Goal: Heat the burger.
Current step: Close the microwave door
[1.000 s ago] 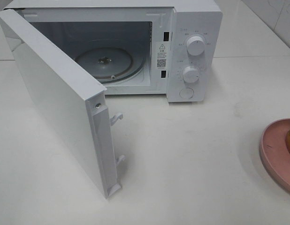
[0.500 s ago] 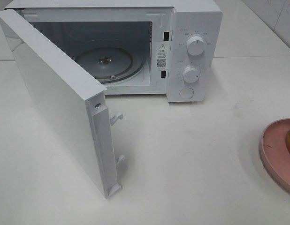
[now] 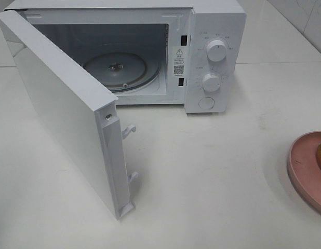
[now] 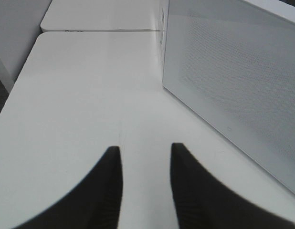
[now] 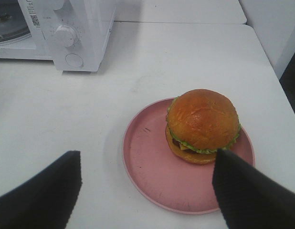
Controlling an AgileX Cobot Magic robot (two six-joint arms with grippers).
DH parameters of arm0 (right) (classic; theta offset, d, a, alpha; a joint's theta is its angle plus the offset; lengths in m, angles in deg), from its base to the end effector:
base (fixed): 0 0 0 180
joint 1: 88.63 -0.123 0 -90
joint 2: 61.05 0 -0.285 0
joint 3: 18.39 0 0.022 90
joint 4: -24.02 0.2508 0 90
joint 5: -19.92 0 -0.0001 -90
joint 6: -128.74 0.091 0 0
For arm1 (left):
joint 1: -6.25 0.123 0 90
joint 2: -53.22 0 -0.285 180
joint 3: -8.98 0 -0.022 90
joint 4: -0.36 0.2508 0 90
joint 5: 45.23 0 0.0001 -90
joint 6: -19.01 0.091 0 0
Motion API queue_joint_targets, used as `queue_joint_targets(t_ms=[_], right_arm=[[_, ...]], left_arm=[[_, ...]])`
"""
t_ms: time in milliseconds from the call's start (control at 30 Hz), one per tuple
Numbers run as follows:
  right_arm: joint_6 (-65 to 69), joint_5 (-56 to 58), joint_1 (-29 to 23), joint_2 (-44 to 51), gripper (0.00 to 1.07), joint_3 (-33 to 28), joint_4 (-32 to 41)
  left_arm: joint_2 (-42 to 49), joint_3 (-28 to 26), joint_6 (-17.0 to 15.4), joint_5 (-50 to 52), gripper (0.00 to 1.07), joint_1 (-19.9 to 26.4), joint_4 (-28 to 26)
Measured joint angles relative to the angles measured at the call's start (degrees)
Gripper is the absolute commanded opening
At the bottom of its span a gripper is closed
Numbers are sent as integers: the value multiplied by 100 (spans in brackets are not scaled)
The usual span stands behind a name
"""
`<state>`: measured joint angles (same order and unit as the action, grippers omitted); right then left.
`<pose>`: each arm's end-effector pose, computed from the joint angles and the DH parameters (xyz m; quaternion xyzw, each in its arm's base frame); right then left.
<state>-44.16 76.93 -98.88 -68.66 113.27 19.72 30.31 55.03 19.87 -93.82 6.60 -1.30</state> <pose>-0.0023 -0.0062 0.2840 -0.0226 0.8328 0.0461 0.5512 0.0443 -0.0017 0.3024 0.0012 0.8551 -0.0088 0.5185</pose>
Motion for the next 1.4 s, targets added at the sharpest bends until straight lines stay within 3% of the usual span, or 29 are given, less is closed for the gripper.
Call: queue_joint_targets(t_ms=[100, 267, 333, 633, 1033, 1400], right_arm=[[0, 0, 0, 0, 74, 0, 0], [0, 0, 0, 0, 74, 0, 0], [0, 0, 0, 0, 74, 0, 0], [0, 0, 0, 0, 74, 0, 0], [0, 0, 0, 0, 74, 0, 0], [0, 0, 0, 0, 74, 0, 0]], left_arm=[[-338, 92, 0, 407, 0, 0, 0], [-739, 407, 23, 1352, 0, 0, 0], [-1054, 791, 23, 2447, 0, 0, 0], [-1845, 1507, 29, 4784, 0, 0, 0], [-3220, 1667, 29, 6480, 0, 0, 6], [-4584, 1667, -86, 7511, 0, -286, 516]])
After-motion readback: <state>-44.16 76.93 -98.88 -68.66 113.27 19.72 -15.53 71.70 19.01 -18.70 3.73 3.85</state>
